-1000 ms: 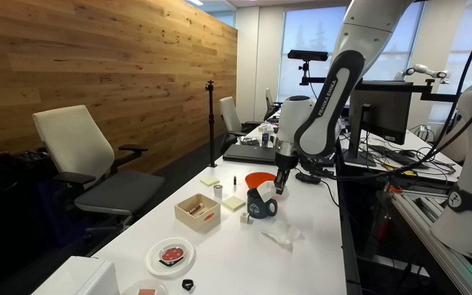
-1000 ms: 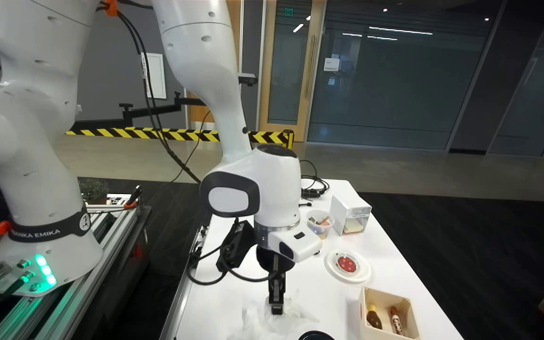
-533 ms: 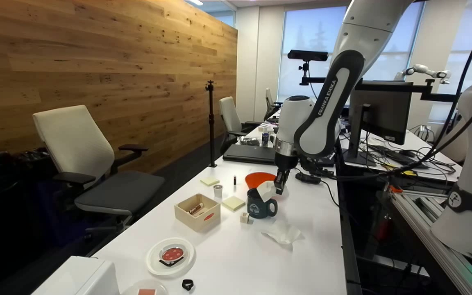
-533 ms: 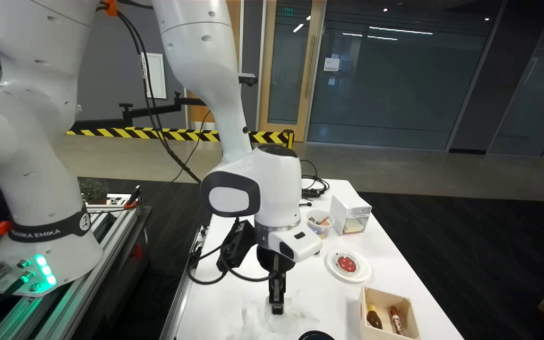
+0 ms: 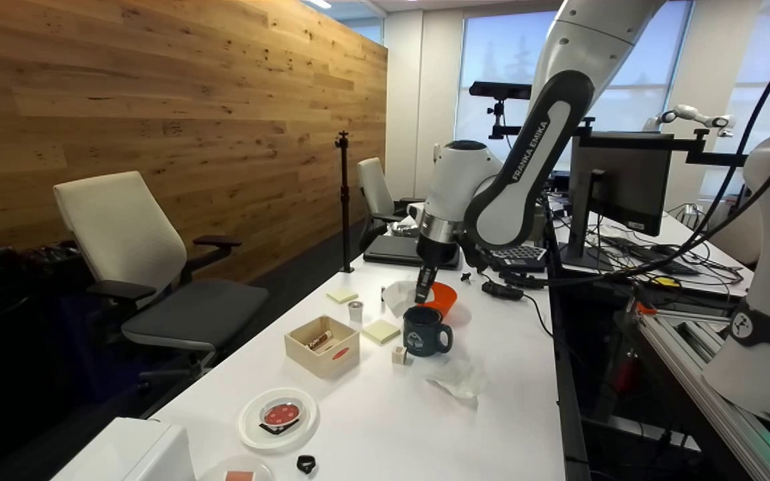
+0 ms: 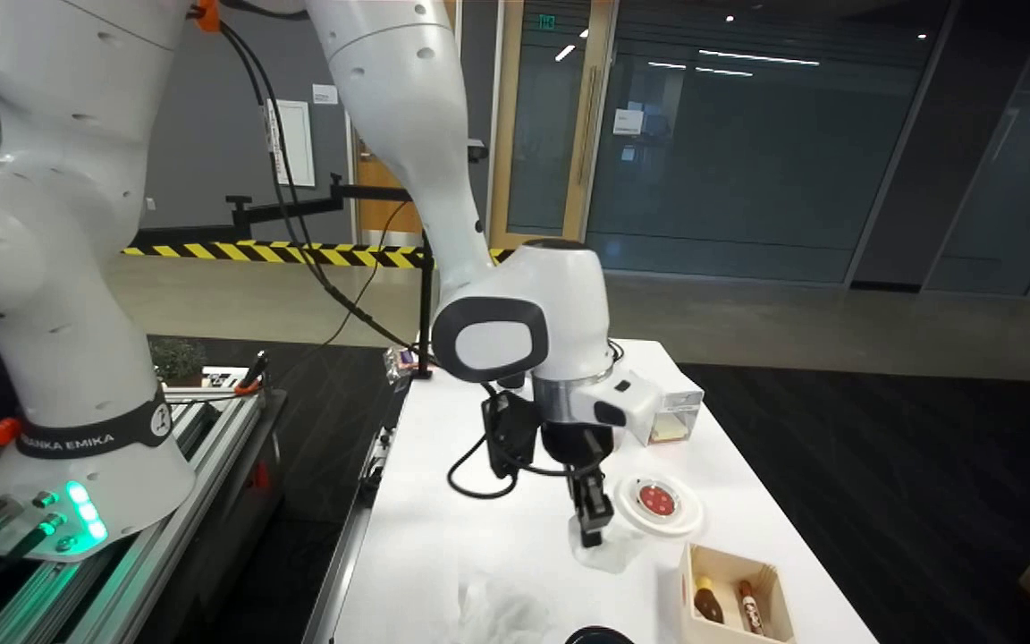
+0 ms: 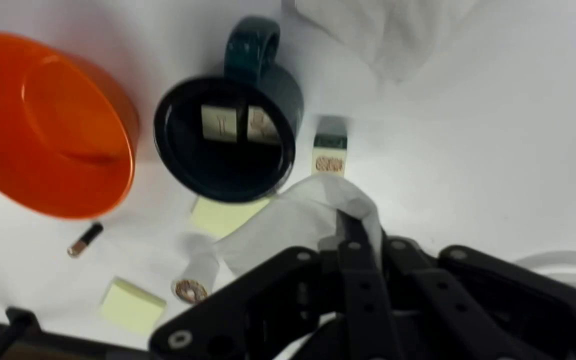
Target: Use the paper towel to wipe the table
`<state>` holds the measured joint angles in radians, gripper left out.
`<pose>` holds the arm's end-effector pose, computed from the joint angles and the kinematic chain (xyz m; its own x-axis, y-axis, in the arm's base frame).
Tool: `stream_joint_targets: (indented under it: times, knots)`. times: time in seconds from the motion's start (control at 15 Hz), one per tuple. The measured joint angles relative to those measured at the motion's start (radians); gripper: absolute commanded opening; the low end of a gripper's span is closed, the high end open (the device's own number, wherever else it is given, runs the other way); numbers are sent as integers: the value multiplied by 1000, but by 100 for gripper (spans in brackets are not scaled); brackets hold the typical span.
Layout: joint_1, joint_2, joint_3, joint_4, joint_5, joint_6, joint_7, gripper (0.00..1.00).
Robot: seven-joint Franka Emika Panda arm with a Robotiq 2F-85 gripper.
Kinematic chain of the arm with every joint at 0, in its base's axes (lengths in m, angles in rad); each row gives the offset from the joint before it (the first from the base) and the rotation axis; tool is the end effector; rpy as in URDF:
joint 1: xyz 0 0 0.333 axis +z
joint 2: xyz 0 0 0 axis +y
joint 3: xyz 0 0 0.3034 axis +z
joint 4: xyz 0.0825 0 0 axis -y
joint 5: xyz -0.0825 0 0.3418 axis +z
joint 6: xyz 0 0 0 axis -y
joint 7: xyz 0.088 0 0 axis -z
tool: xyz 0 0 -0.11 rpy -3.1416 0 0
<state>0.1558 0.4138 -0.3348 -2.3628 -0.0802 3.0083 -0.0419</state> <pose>0.5024 -0.0877 0.2116 0.9735 0.0048 0.2288 -0.0354 -0.9846 0.1713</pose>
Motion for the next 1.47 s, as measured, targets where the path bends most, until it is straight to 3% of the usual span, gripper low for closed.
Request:
stream_joint_targets:
  times: [0.27, 0.47, 0.8, 1.0, 1.2, 1.47]
  knots:
    - [-15, 28, 62, 153, -64, -8, -44, 0]
    - [-142, 71, 224, 274, -64, -8, -179, 0]
    - [-406, 177, 555, 416, -61, -34, -454, 0]
    - [-484, 241, 668, 453, -61, -135, -590, 0]
    - [-468, 266, 644, 486, -61, -274, -637, 0]
    - [-367, 266, 515, 526, -62, -432, -627, 0]
